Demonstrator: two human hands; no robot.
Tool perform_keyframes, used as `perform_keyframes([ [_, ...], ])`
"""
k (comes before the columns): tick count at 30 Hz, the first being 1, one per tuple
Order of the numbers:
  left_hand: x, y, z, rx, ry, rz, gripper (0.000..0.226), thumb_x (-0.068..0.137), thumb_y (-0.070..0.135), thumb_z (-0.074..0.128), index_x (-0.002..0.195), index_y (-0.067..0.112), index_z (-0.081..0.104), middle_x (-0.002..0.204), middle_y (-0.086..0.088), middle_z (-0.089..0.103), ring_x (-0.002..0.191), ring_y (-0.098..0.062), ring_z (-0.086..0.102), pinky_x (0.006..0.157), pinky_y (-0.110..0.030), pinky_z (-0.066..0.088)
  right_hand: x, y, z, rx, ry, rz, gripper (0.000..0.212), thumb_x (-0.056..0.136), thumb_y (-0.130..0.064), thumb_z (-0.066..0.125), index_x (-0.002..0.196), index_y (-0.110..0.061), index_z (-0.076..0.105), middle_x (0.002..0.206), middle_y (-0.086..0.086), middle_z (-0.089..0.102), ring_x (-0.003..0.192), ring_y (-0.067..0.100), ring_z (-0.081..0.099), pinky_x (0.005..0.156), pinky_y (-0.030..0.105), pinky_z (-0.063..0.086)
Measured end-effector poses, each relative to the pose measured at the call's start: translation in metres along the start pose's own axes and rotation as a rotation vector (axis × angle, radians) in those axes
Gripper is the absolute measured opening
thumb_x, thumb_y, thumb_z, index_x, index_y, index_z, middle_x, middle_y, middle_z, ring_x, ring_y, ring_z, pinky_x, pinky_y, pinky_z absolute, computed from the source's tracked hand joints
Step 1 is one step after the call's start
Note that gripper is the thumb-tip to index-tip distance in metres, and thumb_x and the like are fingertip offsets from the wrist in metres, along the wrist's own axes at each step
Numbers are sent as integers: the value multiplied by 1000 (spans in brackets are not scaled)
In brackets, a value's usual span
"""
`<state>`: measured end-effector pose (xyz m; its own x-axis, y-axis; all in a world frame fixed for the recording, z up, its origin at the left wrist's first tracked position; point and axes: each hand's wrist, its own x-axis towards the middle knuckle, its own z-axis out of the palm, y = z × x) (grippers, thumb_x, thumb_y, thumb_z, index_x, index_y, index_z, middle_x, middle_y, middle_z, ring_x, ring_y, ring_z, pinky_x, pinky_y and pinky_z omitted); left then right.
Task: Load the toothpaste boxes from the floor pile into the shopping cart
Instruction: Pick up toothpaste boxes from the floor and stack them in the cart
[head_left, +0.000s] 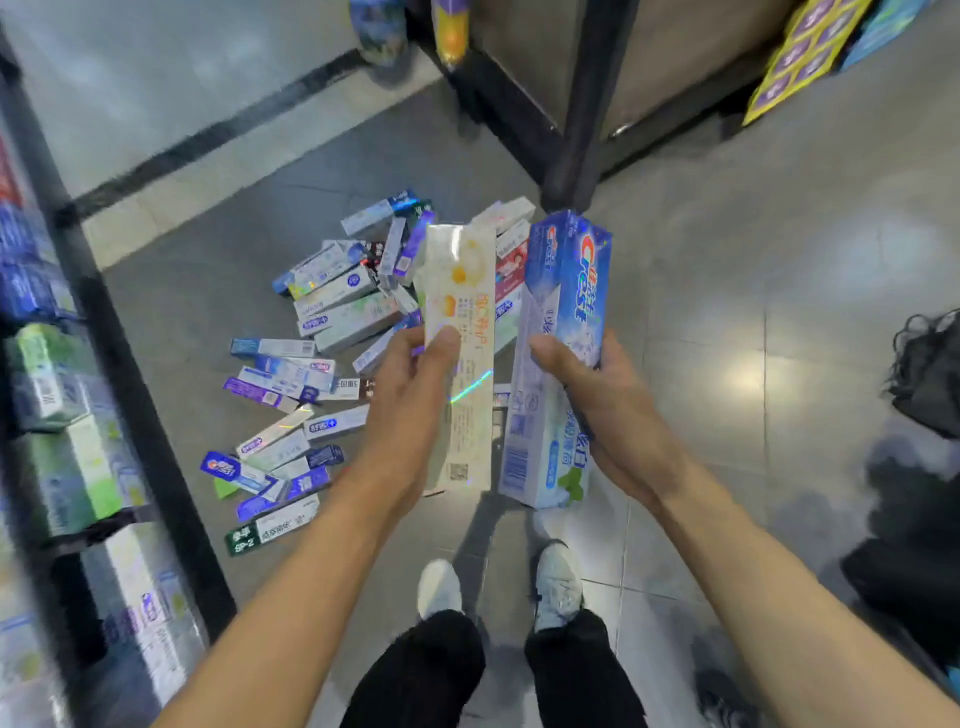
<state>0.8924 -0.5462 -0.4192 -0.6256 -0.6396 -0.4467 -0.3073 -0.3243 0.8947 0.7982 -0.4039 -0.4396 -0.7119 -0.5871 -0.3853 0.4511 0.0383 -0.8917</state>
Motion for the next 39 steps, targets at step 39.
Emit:
perform_keyframes([
  [39,-430,218,71,162,-999,127,26,96,37,64,112,18,55,90,7,71,78,-9,69,76,-38,56,-543,-212,77,177,1227,-409,28,97,-32,64,124,-25,60,114,0,74,103,22,72,86,38,59],
])
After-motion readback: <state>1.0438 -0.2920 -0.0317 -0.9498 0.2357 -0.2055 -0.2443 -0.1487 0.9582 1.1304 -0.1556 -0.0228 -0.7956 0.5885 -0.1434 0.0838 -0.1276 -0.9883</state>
